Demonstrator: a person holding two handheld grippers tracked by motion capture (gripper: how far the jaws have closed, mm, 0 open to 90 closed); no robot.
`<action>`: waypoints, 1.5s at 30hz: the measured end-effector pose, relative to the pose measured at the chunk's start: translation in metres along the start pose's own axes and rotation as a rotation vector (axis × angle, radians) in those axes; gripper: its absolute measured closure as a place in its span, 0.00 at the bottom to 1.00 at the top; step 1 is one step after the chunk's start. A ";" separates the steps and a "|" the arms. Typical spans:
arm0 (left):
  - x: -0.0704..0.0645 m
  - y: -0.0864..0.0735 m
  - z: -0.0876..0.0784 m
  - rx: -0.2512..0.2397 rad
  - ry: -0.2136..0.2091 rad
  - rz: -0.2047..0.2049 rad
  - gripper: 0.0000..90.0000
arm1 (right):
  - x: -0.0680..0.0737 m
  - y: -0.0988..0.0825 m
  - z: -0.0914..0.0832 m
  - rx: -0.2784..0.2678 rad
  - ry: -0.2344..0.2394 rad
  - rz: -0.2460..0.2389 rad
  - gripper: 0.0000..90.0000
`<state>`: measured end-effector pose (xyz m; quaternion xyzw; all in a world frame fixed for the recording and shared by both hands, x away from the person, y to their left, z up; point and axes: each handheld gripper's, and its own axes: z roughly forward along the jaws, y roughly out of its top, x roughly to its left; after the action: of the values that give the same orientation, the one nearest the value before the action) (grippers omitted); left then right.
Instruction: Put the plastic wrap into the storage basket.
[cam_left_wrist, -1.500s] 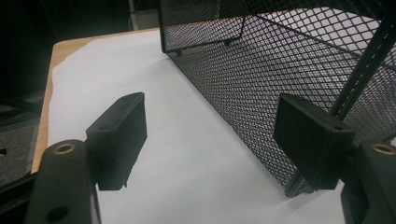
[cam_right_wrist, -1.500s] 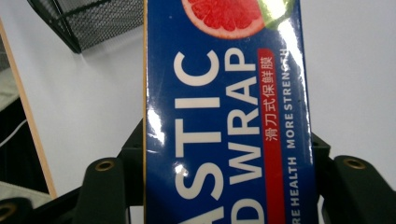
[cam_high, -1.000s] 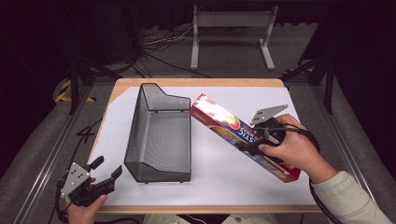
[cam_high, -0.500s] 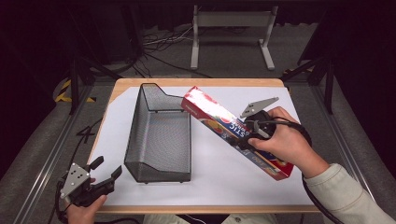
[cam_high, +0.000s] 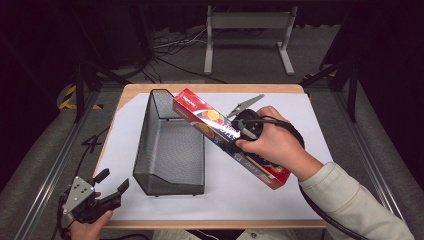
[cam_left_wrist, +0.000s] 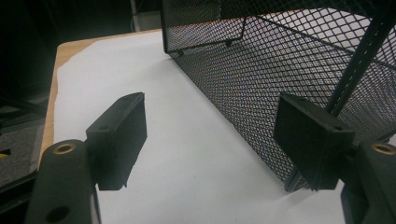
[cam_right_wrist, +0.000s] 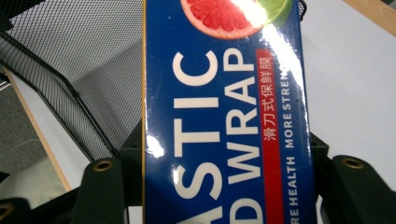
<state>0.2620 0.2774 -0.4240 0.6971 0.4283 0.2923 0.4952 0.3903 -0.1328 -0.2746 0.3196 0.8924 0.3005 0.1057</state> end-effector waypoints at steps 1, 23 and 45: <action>0.000 0.000 0.000 0.000 -0.002 0.001 0.29 | 0.002 0.005 0.002 0.004 -0.004 0.007 0.44; 0.000 0.002 0.004 -0.004 -0.015 0.006 0.29 | 0.021 0.057 0.044 0.032 -0.015 0.201 0.44; 0.001 0.001 0.005 -0.008 -0.020 0.005 0.29 | 0.037 0.073 0.091 0.088 -0.009 0.364 0.44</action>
<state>0.2668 0.2762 -0.4244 0.6991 0.4205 0.2880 0.5015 0.4331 -0.0222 -0.3029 0.4814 0.8316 0.2739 0.0396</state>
